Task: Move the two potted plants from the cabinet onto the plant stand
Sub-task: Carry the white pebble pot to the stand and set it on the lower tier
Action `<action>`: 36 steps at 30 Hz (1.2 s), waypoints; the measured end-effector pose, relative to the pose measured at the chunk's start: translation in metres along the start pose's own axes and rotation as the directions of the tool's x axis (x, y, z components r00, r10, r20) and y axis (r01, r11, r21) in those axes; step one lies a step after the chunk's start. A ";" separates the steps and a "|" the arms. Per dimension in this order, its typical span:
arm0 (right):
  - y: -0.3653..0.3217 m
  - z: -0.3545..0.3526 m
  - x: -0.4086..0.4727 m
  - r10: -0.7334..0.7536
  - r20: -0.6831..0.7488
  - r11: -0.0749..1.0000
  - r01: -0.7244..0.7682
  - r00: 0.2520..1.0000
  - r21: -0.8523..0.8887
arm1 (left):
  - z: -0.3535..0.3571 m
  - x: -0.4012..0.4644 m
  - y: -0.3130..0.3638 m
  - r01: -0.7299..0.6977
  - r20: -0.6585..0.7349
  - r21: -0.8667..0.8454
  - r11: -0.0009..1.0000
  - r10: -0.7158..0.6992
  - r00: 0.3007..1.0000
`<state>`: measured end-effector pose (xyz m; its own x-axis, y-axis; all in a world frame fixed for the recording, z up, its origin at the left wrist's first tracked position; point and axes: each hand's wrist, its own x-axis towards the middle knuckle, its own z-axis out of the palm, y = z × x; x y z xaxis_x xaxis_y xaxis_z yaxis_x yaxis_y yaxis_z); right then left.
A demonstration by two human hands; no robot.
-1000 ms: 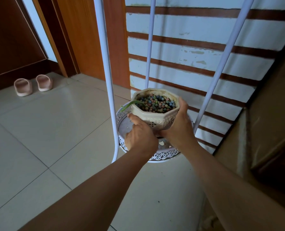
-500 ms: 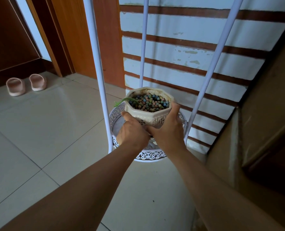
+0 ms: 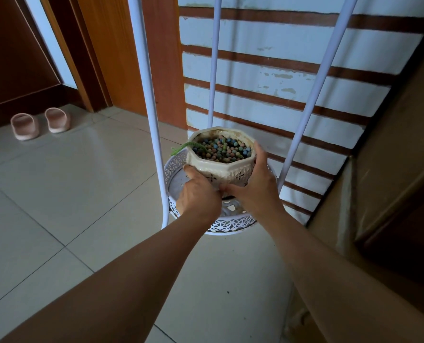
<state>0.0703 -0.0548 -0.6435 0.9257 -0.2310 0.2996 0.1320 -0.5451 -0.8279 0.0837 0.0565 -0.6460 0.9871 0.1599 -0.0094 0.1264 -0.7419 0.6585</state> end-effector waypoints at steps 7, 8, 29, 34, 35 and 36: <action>-0.003 -0.004 -0.005 -0.018 0.066 0.997 0.023 0.998 -0.074 | -0.010 -0.006 -0.001 -0.050 0.065 -0.044 0.998 0.053 0.996; -0.003 -0.005 -0.007 -0.023 0.072 0.996 0.029 0.997 -0.081 | -0.011 -0.008 -0.001 -0.052 0.066 -0.050 0.997 0.055 0.996; -0.133 -0.089 -0.072 0.228 0.182 0.913 -0.145 0.957 -0.381 | -0.150 -0.106 0.064 -0.021 0.285 0.117 0.993 -0.013 0.959; -0.216 -0.131 -0.087 0.303 0.171 0.907 -0.229 0.937 -0.354 | -0.232 -0.138 0.108 -0.023 0.353 0.145 0.989 -0.029 0.935; -0.234 -0.140 -0.088 0.316 0.162 0.903 -0.244 0.935 -0.354 | -0.249 -0.143 0.118 -0.020 0.364 0.153 0.988 -0.038 0.930; -0.252 -0.148 -0.090 0.324 0.155 0.901 -0.254 0.933 -0.352 | -0.264 -0.148 0.127 -0.021 0.378 0.158 0.987 -0.041 0.925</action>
<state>-0.0989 -0.0160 -0.3920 0.9616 -0.2672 -0.0624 -0.2415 -0.7161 -0.6548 -0.0725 0.1103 -0.3622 0.9449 -0.0678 -0.3202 0.1198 -0.8387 0.5312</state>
